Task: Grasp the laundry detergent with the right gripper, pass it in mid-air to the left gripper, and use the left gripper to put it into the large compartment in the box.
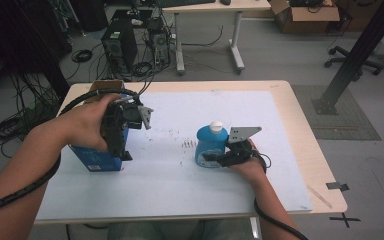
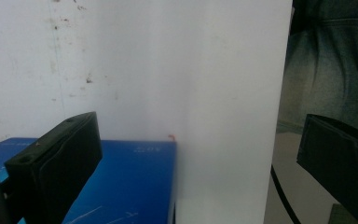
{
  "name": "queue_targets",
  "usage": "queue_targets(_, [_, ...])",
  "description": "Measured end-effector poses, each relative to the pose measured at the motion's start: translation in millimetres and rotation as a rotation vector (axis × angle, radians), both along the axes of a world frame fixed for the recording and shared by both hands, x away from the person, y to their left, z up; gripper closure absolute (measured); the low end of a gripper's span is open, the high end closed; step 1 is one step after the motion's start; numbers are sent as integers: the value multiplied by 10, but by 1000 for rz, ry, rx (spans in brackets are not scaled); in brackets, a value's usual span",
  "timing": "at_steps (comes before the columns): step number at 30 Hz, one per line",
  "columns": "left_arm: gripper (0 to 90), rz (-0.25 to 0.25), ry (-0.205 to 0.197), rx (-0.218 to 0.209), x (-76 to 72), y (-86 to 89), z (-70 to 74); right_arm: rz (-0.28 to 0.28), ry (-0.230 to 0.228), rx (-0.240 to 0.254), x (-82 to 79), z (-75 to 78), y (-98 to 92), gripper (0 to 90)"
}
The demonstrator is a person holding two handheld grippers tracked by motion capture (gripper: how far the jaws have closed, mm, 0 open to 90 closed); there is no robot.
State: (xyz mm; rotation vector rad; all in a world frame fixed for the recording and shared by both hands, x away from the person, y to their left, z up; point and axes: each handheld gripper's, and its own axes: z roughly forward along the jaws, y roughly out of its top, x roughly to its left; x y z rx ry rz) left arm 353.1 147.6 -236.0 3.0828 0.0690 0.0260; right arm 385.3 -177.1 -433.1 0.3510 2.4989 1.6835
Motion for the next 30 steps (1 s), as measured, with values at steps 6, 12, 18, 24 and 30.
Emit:
queue_targets(6, [2, 1, 0, -9, 5, -12, 7, 0, -14, 0, -20, 93, -31, 433])
queue_targets(12, [2, -2, 5, -4, 24, -38, 18, 12, -34, 1, -48, 292, -57, 433])
queue_targets(18, [3, -2, 13, -14, 42, -74, 40, 49, -64, -25, -105, 536, -43, 432])
queue_targets(24, [2, -12, 22, -11, 45, -151, 52, 100, -83, -32, -179, 716, 20, 432])
queue_targets(30, [2, -24, 24, -13, 41, -217, 95, 150, -106, -36, -255, 834, 106, 432])
